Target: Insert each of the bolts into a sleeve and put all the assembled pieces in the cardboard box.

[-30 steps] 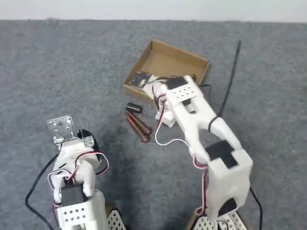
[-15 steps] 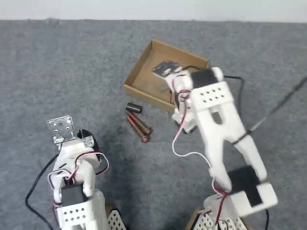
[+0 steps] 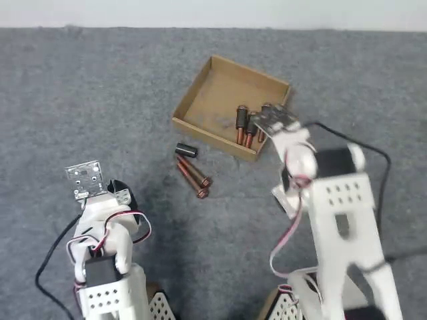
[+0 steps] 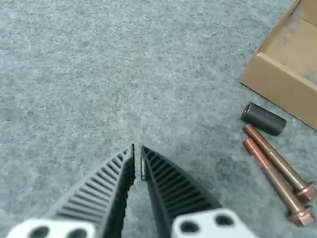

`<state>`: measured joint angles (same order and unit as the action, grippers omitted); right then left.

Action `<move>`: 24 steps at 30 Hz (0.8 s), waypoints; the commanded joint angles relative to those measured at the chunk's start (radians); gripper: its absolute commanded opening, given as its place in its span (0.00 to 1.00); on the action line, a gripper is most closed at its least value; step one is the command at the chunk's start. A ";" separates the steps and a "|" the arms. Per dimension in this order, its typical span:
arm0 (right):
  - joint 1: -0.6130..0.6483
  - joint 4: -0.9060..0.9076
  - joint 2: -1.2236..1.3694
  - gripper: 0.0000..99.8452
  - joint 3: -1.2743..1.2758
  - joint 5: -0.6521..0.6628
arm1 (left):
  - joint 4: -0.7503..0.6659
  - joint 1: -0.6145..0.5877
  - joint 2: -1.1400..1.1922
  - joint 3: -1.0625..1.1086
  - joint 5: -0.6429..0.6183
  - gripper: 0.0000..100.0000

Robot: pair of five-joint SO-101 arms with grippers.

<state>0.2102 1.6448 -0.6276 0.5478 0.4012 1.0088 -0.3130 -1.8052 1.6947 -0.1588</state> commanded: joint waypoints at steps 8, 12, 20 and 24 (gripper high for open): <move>-0.232 -0.432 -0.320 0.01 0.511 0.002 | -0.014 0.000 -0.014 -0.010 0.014 0.02; -0.292 -0.591 -0.328 0.01 0.623 0.052 | -0.014 0.000 -0.014 -0.010 0.014 0.02; -0.386 -0.886 -0.335 0.01 0.819 -0.086 | -0.012 0.000 -0.014 -0.010 0.014 0.02; -0.381 -0.969 -0.337 0.01 0.891 -0.091 | -0.014 0.000 -0.014 -0.010 0.012 0.03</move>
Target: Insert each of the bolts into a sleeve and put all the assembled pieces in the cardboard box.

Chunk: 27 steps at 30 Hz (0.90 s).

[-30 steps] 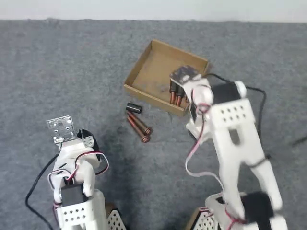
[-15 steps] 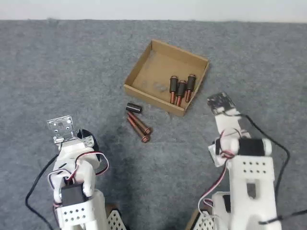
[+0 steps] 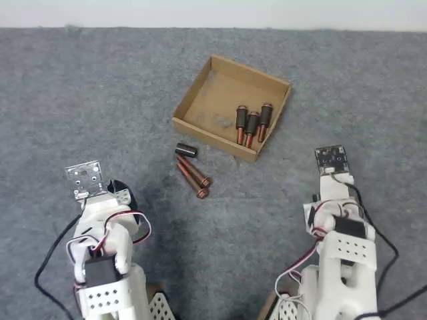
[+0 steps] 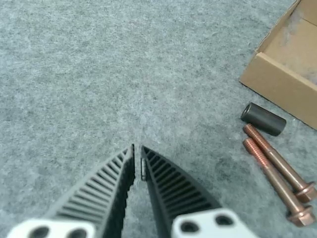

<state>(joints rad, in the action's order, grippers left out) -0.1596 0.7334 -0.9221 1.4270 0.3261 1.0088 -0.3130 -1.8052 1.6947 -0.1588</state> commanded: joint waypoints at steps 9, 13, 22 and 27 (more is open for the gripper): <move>-0.012 -0.061 -0.042 0.01 0.021 -0.014 | 0.083 0.052 -0.012 -0.093 0.126 0.03; -0.012 -0.061 -0.042 0.01 0.021 -0.014 | 0.163 0.057 -0.005 -0.231 0.186 0.03; -0.012 -0.061 -0.042 0.01 0.023 0.029 | 0.212 0.058 0.419 -0.630 0.193 0.03; -0.012 -0.061 -0.042 0.01 0.023 0.032 | 0.275 0.132 0.692 -0.829 0.195 0.03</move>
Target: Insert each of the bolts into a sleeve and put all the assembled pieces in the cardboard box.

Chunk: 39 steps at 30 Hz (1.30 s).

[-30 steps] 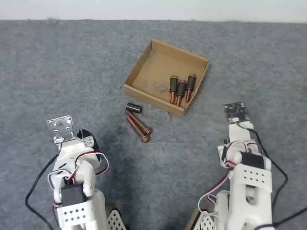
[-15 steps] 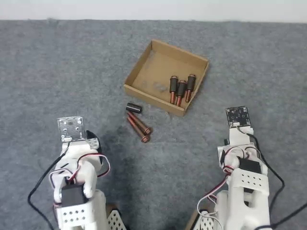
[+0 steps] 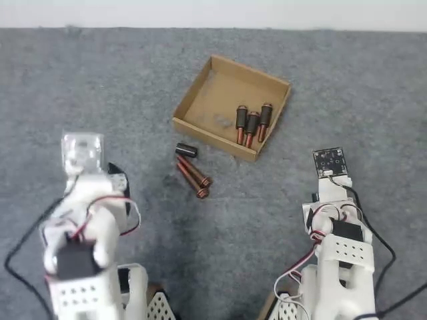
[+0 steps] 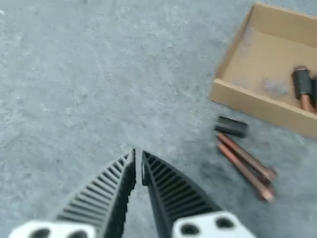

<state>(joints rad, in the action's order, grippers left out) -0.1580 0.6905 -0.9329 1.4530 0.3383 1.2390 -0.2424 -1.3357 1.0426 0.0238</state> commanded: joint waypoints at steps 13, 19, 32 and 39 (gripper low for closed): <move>-0.012 -0.018 -0.031 0.01 -0.003 0.023 | -0.077 0.367 0.813 -0.332 0.009 0.03; -0.012 -0.019 -0.031 0.01 -0.003 0.023 | -0.269 0.408 1.014 -0.328 0.009 0.03; -0.012 -0.027 -0.031 0.01 -0.003 0.025 | -0.488 0.450 1.366 -0.394 0.008 0.02; -0.012 -0.027 -0.031 0.01 -0.003 0.025 | -0.459 0.450 1.421 -0.458 0.012 0.03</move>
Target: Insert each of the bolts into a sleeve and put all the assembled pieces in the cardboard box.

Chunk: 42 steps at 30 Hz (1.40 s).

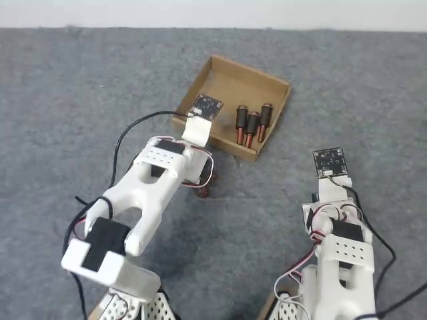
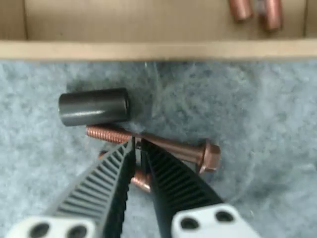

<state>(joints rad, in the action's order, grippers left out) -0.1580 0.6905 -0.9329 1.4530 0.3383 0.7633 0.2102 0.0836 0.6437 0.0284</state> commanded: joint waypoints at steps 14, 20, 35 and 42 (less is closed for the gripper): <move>-0.012 -0.027 -0.031 0.01 -0.003 0.025 | 0.124 -0.135 0.009 -0.056 0.255 0.02; -0.012 -0.027 -0.031 0.01 -0.003 0.025 | 0.120 -0.123 0.009 -0.051 0.258 0.02; -0.012 -0.027 -0.031 0.01 -0.003 0.025 | 0.201 -0.245 0.008 -0.021 0.439 0.02; -0.012 -0.027 -0.031 0.01 -0.003 0.025 | 0.193 -0.304 -0.003 -0.028 0.439 0.02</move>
<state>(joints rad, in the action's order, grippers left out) -0.1580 0.6905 -0.9329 1.4530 0.3383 0.9536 -0.0752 0.0959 0.6268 0.4595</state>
